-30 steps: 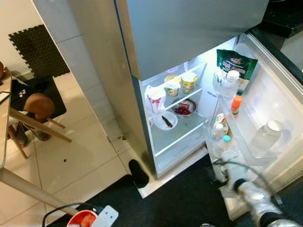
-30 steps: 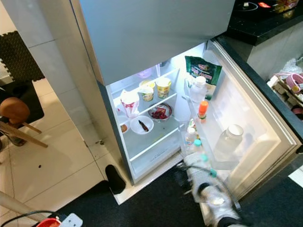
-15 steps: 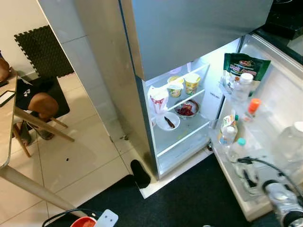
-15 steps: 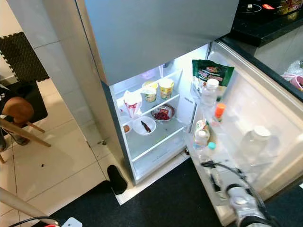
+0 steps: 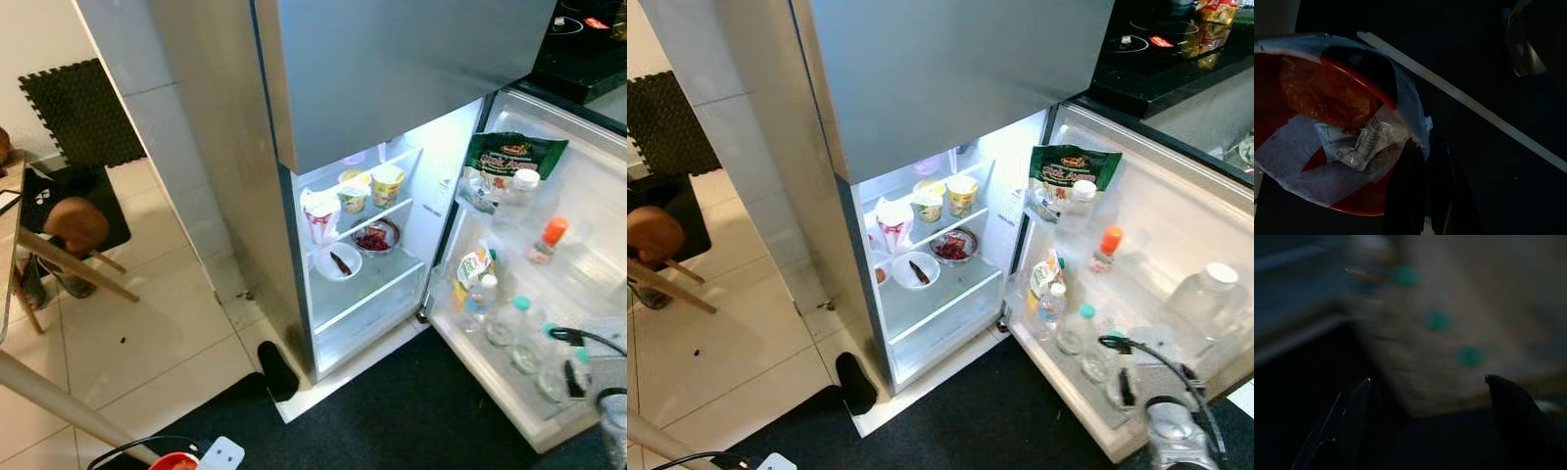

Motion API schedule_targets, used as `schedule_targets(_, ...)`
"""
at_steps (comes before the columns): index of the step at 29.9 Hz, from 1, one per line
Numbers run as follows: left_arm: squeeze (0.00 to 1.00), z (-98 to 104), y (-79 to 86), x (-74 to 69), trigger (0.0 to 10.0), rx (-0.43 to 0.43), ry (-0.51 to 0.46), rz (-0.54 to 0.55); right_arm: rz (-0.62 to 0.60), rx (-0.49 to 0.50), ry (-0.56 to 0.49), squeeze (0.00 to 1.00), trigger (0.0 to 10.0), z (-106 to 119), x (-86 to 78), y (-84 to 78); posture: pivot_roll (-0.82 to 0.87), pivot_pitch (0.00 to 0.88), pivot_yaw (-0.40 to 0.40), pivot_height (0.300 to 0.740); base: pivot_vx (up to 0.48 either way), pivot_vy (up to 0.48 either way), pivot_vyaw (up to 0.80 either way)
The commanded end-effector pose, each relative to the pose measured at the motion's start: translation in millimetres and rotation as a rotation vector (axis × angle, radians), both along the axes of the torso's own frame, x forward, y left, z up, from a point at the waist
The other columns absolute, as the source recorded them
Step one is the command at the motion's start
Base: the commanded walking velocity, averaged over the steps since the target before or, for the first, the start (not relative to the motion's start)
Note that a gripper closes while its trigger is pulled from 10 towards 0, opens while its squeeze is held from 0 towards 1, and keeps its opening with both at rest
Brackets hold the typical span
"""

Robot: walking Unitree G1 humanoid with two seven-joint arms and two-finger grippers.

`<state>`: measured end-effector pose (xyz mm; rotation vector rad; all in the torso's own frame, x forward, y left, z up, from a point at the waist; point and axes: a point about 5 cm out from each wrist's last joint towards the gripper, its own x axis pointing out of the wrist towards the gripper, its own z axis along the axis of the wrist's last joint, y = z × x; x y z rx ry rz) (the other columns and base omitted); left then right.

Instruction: Restocking fridge

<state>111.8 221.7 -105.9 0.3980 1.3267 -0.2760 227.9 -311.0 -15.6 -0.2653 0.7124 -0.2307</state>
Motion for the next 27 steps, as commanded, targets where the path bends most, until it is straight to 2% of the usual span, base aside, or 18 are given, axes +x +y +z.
schedule_targets(1,0.0,0.1,0.8,0.1,10.0,0.007,-0.007,0.009,0.002,0.023,-0.026,0.0,10.0,1.8,0.7,-0.7,-0.1,0.006,0.041,0.74,0.0,0.0,0.0)
schedule_targets(3,0.0,0.1,0.6,0.1,10.0,0.006,-0.007,0.009,0.023,0.061,-0.03,0.0,10.0,-0.9,1.1,5.7,-0.1,0.006,0.041,0.74,0.0,0.0,0.0)
schedule_targets(5,0.0,-0.1,0.4,-0.5,10.0,0.006,-0.006,0.008,0.089,0.152,0.002,0.0,10.0,-11.5,-2.3,23.5,-0.1,0.007,0.04,0.74,0.0,0.0,0.0)
schedule_targets(6,0.0,-0.1,0.4,-0.5,10.0,0.006,-0.006,0.008,0.089,0.152,0.002,0.0,10.0,-11.5,-2.3,23.5,-0.1,0.007,0.04,0.74,0.0,0.0,0.0)
schedule_targets(8,0.0,-0.4,0.0,-1.3,10.0,0.005,-0.005,0.006,0.136,0.186,0.067,0.0,10.0,-23.8,-11.6,37.0,-0.1,0.005,0.039,0.74,0.0,0.0,0.0)
schedule_targets(9,0.0,-0.5,-1.0,-0.8,10.0,0.002,-0.01,0.008,0.131,0.193,0.154,0.0,10.0,-37.3,-26.1,45.1,-0.1,0.002,0.037,0.74,0.0,0.0,0.0)
schedule_targets(10,0.0,-0.5,-1.0,-0.8,10.0,0.002,-0.01,0.008,0.131,0.193,0.154,0.0,10.0,-37.3,-26.1,45.1,-0.1,0.002,0.037,0.74,0.0,0.0,0.0)
schedule_targets(12,0.0,-0.4,-2.1,0.4,10.0,-0.002,-0.017,0.013,0.135,0.216,0.198,0.0,10.0,-45.6,-36.1,52.1,-0.09,0.0,0.032,0.74,0.0,0.0,0.0)
schedule_targets(14,0.0,-0.2,-4.4,2.7,10.0,-0.006,-0.027,0.015,0.165,0.234,0.313,0.0,10.0,-62.7,-61.6,65.2,-0.09,0.0,0.029,0.74,0.0,0.0,0.0)
schedule_targets(15,0.0,-0.2,-4.4,2.7,10.0,-0.006,-0.027,0.015,0.165,0.234,0.313,0.0,10.0,-62.7,-61.6,65.2,-0.09,0.0,0.029,0.74,0.0,0.0,0.0)
schedule_targets(16,0.0,-0.2,-5.1,3.1,10.0,-0.007,-0.028,0.016,0.164,0.231,0.34,0.0,10.0,-66.5,-68.4,67.4,-0.09,0.0,0.029,0.74,0.0,0.0,0.0)
schedule_targets(17,0.0,-0.4,-6.2,3.4,10.0,-0.009,-0.029,0.017,0.173,0.222,0.397,0.0,10.0,-73.6,-82.0,71.9,-0.09,0.0,0.027,0.74,0.0,0.0,0.8)
schedule_targets(21,0.0,-0.6,-7.1,3.3,10.0,-0.01,-0.029,0.02,0.188,0.206,0.438,0.0,10.0,-78.0,-91.5,74.5,-0.09,0.0,0.025,0.74,0.0,0.0,0.8)
schedule_targets(22,0.0,-1.1,-9.0,2.6,10.0,-0.012,-0.029,0.02,0.185,0.206,0.467,0.0,10.0,-81.1,-99.3,76.0,-0.09,0.0,0.02,0.74,0.0,0.0,0.79)
schedule_targets(27,0.0,-2.4,-12.0,0.1,10.0,-0.017,-0.026,0.018,0.197,0.182,0.5,0.0,10.0,-83.3,-105.3,76.0,-0.09,0.0,0.017,0.74,0.0,0.0,0.79)
